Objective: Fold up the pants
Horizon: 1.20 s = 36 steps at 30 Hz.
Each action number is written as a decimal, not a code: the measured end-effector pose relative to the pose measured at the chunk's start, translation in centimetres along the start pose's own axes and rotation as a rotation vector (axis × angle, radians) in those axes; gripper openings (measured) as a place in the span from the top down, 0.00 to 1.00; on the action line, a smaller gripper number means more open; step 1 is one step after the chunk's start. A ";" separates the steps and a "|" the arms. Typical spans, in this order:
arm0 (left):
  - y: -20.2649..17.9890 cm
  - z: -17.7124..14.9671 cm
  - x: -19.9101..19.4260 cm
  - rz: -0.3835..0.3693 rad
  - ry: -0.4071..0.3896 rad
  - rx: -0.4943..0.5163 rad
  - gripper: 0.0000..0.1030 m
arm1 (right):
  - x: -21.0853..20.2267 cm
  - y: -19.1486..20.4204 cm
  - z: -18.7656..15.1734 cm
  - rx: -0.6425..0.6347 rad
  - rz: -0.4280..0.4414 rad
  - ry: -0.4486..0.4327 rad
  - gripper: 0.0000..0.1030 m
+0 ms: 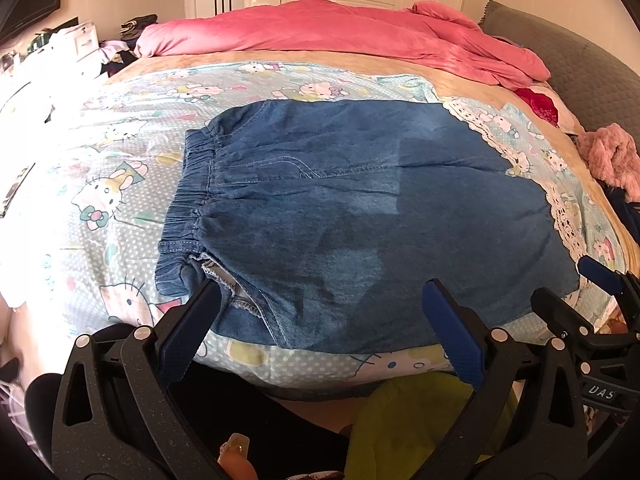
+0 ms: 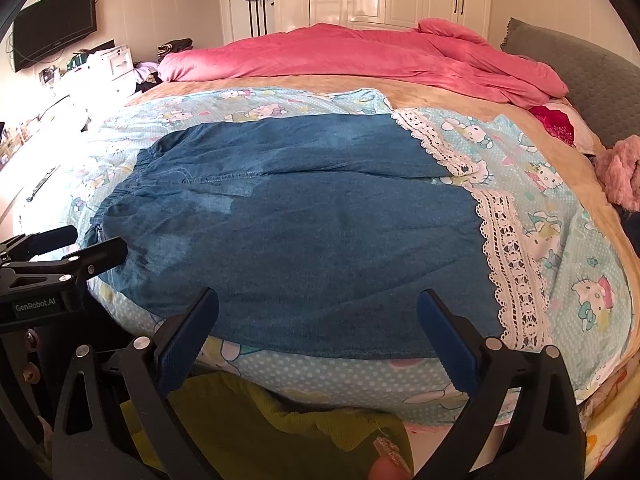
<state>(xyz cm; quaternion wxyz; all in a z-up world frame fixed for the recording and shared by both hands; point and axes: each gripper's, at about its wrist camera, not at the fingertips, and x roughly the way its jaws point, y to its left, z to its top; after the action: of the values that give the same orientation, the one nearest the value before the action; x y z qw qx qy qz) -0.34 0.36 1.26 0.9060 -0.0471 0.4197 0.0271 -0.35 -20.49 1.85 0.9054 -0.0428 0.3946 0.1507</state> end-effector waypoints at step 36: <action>11.8 9.0 6.4 0.121 0.015 -0.216 0.08 | 11.9 2.7 14.3 -0.131 0.125 0.076 0.04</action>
<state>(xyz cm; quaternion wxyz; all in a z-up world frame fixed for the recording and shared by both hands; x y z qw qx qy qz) 9.52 13.12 1.45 0.8892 -0.1191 0.4231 0.1266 16.49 -12.31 3.10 0.8738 -0.0828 0.4200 0.2306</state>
